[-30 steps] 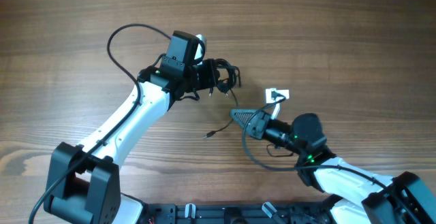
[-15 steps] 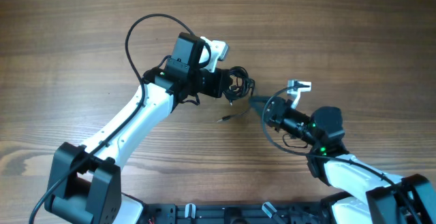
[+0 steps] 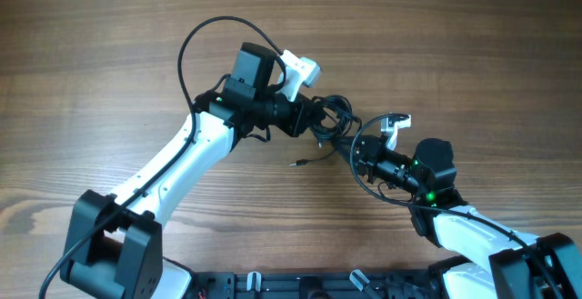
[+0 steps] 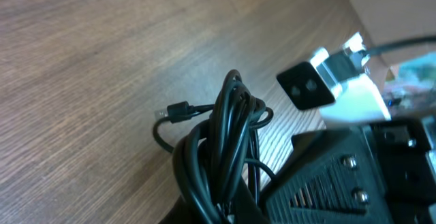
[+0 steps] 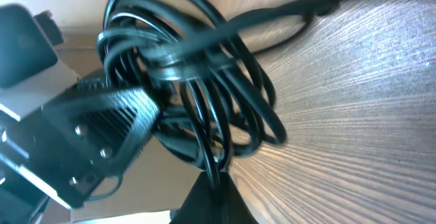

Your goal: Untangle cables

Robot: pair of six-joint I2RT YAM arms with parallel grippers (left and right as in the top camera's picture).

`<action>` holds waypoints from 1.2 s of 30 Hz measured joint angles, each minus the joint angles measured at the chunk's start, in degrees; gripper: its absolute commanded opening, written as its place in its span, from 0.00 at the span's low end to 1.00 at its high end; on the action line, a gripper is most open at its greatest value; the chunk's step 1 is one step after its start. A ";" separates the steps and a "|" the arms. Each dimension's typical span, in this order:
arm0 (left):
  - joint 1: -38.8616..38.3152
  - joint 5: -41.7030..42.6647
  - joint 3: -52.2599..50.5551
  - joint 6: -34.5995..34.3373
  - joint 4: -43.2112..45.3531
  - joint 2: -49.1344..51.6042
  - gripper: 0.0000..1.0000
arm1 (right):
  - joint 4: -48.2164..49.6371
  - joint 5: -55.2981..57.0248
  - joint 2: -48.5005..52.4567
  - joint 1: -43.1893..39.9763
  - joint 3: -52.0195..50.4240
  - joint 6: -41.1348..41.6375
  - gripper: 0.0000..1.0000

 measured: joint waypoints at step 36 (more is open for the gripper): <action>-1.55 8.79 0.39 5.20 -4.92 0.00 0.04 | -2.29 7.30 -0.94 0.52 0.07 4.87 1.00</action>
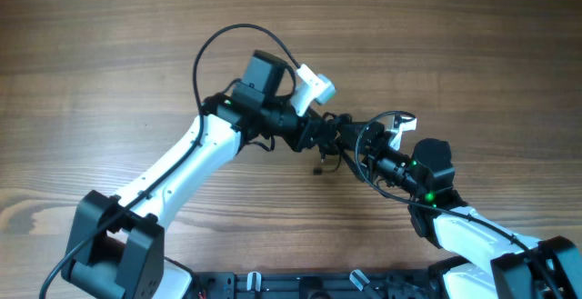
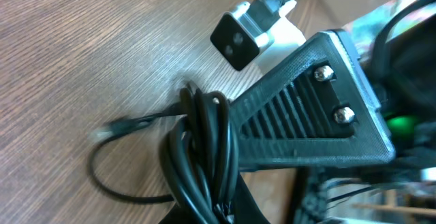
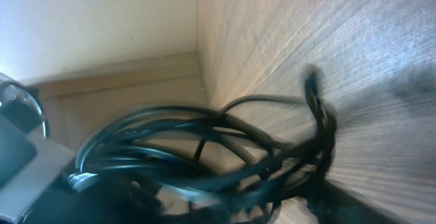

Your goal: Untangle cables

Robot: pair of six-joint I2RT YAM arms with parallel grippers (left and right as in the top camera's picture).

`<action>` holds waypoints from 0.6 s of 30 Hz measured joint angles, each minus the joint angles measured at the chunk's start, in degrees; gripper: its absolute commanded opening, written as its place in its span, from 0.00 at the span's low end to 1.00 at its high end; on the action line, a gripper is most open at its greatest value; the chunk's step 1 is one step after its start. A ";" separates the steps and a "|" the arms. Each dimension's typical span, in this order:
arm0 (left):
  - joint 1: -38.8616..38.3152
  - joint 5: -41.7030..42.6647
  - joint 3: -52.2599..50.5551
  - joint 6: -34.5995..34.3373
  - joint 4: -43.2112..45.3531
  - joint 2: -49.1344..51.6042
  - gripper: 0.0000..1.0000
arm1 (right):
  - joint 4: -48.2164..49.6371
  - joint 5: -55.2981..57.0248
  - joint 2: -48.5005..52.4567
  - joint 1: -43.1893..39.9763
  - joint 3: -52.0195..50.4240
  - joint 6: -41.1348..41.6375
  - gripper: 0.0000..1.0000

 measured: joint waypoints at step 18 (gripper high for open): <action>16.87 -3.34 0.04 -59.71 -0.50 -0.02 0.04 | 0.57 -1.84 0.09 -0.44 0.00 -5.57 1.00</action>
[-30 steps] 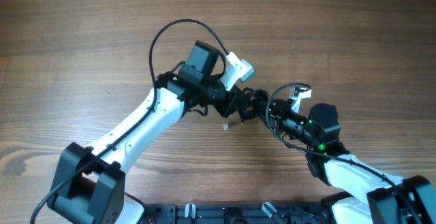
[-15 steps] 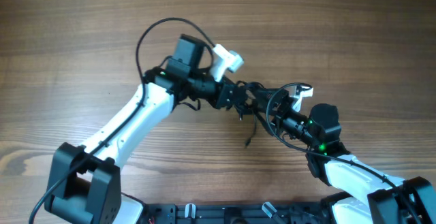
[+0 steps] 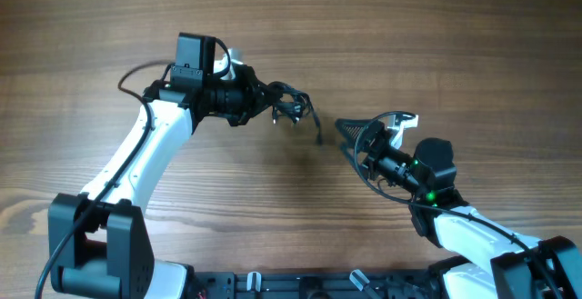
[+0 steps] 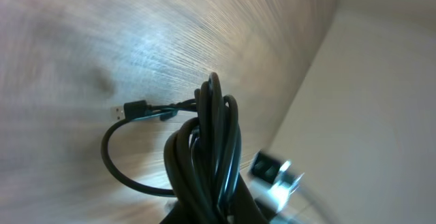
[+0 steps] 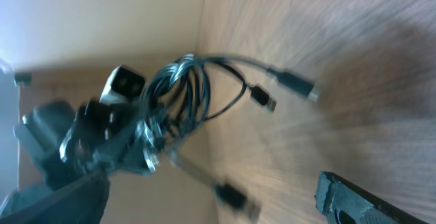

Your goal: Untangle cables

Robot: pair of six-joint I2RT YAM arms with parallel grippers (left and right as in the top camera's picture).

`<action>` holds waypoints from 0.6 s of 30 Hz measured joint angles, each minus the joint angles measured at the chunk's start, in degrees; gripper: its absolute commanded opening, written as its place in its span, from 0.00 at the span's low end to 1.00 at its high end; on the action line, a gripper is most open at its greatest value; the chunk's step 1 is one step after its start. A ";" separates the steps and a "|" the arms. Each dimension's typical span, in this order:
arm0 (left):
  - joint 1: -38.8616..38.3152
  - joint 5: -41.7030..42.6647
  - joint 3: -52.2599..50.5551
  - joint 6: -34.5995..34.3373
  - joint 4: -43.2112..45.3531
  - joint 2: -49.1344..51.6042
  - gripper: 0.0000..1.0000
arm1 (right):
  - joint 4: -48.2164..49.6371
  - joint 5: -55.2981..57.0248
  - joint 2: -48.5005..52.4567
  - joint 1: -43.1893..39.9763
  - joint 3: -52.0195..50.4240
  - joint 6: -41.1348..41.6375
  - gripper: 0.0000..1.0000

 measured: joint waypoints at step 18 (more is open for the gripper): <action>-0.02 -2.14 0.00 -48.22 -12.50 0.00 0.04 | 4.57 17.20 0.02 25.90 0.02 -30.53 0.95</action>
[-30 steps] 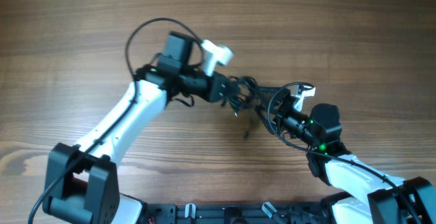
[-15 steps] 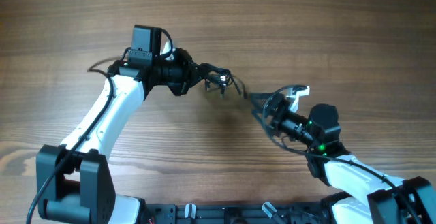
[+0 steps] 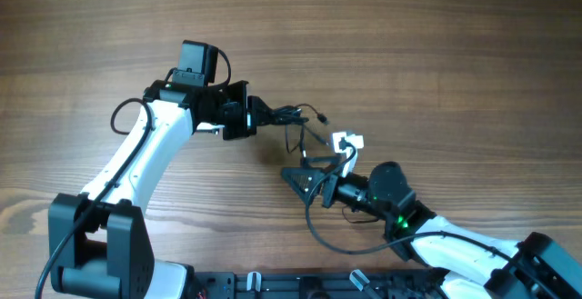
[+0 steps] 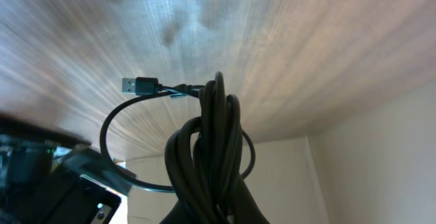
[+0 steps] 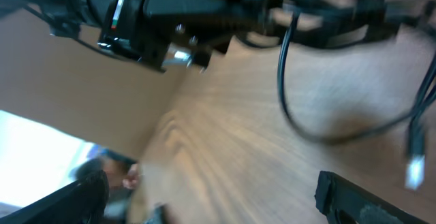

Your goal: Untangle cables

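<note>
A bundle of black cables (image 3: 293, 117) hangs from my left gripper (image 3: 261, 115), which is shut on it above the table's middle. The left wrist view shows the bundle (image 4: 216, 142) rising from the gripper (image 4: 214, 216), with a USB plug (image 4: 136, 86) on a loose loop sticking out to the left. My right gripper (image 3: 305, 179) stands wide open just below and in front of the bundle, with nothing in it. In the right wrist view its fingers (image 5: 354, 197) sit far apart, and a slack cable loop (image 5: 289, 105) hangs ahead of them under the left gripper (image 5: 170, 9).
The wooden table (image 3: 455, 54) carries nothing else. A cable end (image 3: 320, 115) sticks out to the right of the bundle. The right wrist's white camera block (image 3: 346, 142) sits close to the hanging loops.
My right gripper, still open, has moved left and toward the front, from the right of the bundle to just below it. The left gripper still holds the bundle in about the same place.
At first both grippers were shut on the bundle at the table's middle, and they stayed close together on it. Then the left gripper held the bundle further left while the right stood open and empty. The right gripper is now open under the hanging loops.
</note>
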Robot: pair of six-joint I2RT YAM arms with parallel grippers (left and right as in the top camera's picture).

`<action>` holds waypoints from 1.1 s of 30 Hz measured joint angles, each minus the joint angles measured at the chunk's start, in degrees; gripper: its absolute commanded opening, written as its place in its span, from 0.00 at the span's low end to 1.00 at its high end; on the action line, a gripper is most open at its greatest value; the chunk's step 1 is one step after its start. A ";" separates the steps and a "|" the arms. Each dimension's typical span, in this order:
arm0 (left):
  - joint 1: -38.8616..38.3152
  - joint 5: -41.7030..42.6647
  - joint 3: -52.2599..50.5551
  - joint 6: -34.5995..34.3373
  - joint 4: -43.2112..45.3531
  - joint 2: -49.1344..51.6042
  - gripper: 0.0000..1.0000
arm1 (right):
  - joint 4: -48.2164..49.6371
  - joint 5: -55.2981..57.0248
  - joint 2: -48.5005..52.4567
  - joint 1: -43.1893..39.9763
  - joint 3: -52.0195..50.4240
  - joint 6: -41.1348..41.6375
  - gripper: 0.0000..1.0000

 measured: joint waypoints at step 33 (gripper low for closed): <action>-5.81 7.30 -0.28 -9.86 18.43 0.00 0.04 | -8.92 5.92 0.07 1.31 0.28 -7.87 0.05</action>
